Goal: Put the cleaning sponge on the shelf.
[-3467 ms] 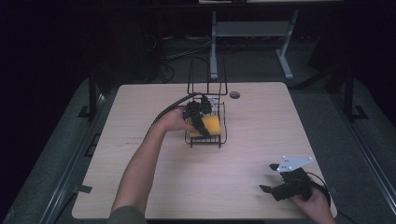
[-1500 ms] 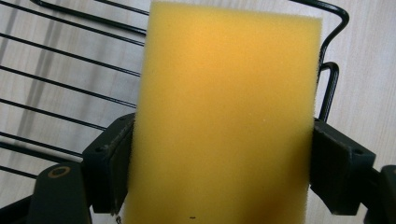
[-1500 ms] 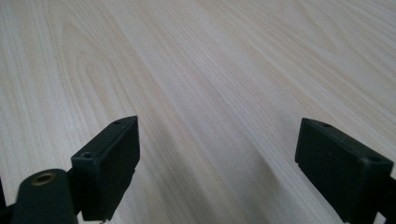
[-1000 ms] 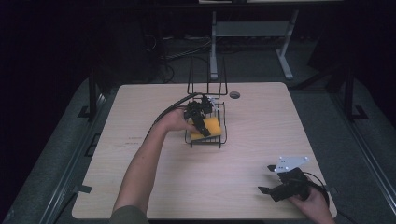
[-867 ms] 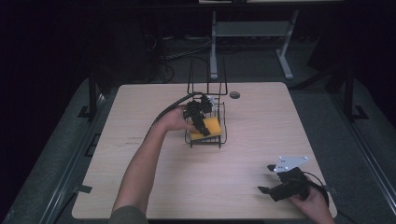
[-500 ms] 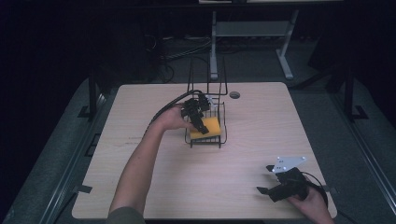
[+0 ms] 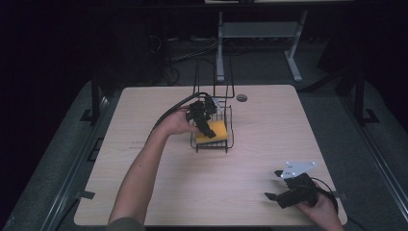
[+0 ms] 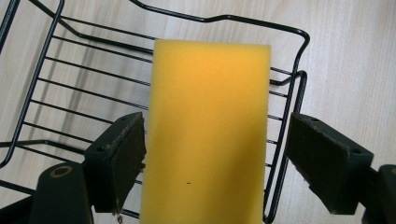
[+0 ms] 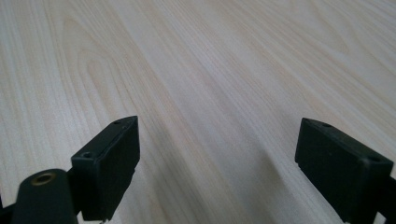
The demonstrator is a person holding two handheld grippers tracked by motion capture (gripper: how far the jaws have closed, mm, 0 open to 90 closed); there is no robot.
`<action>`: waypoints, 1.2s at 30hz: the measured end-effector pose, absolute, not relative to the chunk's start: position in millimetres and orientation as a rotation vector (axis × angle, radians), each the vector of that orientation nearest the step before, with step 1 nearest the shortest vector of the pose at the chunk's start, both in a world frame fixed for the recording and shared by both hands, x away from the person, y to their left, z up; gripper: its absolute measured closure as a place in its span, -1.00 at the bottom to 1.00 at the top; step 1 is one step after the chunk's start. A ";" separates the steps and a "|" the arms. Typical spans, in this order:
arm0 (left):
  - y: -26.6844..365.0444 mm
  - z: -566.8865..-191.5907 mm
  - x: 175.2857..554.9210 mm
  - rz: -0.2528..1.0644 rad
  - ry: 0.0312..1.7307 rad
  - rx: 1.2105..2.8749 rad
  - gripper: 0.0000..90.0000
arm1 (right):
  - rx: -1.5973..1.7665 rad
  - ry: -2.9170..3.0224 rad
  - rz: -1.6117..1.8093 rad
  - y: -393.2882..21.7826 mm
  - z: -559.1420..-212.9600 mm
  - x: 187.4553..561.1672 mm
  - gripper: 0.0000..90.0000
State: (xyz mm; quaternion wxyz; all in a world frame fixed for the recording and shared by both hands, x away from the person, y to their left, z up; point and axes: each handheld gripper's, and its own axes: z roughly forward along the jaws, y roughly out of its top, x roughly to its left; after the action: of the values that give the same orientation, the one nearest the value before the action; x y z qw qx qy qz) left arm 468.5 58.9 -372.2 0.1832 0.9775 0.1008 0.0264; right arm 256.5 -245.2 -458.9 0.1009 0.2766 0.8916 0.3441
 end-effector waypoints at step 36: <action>58.7 -370.4 437.6 0.117 0.202 2.722 -0.53 | 0.824 2.627 1.019 -246.7 -456.2 254.2 -0.70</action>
State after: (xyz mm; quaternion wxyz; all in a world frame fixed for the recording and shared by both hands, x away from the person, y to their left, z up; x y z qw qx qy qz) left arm 437.6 58.7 -370.4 0.2033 0.9756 0.0723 0.0418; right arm 254.2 -246.7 -456.2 0.1025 0.2792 0.8901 0.3454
